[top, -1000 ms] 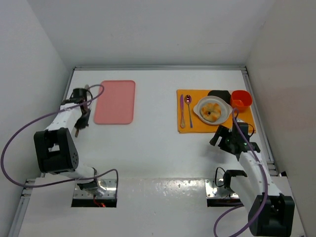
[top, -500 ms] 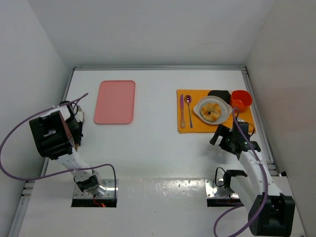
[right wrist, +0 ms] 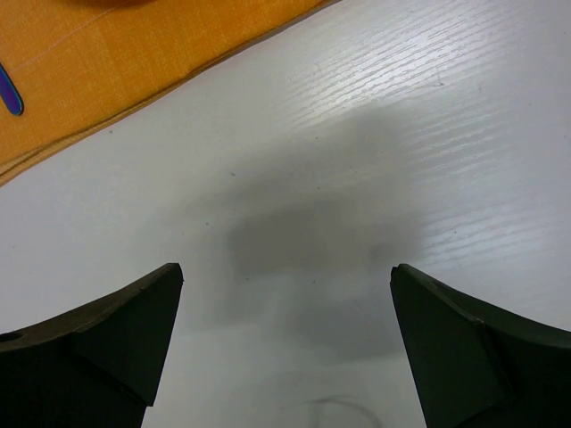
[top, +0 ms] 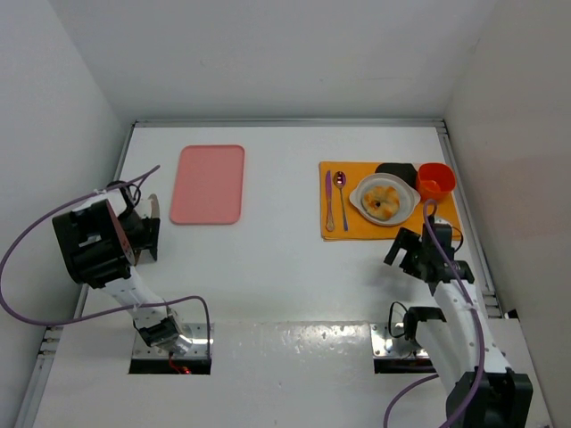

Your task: Place the bread

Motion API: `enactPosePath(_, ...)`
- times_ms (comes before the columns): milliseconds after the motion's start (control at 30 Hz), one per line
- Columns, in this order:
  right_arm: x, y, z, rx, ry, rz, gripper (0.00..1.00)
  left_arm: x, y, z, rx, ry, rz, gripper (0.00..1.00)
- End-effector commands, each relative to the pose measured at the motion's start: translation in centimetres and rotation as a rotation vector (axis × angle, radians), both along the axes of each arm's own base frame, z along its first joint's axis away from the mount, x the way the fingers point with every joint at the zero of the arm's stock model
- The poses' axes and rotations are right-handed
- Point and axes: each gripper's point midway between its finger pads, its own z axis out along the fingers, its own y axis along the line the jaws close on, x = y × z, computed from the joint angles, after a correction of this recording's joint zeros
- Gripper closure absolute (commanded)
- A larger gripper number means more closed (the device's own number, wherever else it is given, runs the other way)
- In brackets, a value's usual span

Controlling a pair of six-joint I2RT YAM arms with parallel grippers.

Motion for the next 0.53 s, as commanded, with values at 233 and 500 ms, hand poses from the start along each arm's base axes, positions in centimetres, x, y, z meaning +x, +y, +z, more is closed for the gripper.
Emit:
enactPosePath(233, -0.68, -1.44, 0.41, -0.063, -0.047, -0.061, 0.00, 0.82, -0.70, 0.68, -0.033, -0.025, -0.019, 0.34)
enactPosePath(500, -0.57, -1.76, 0.56, -0.071, -0.084, -0.089, 0.00, 0.87, -0.77, 0.70, -0.025, -0.021, -0.027, 0.33)
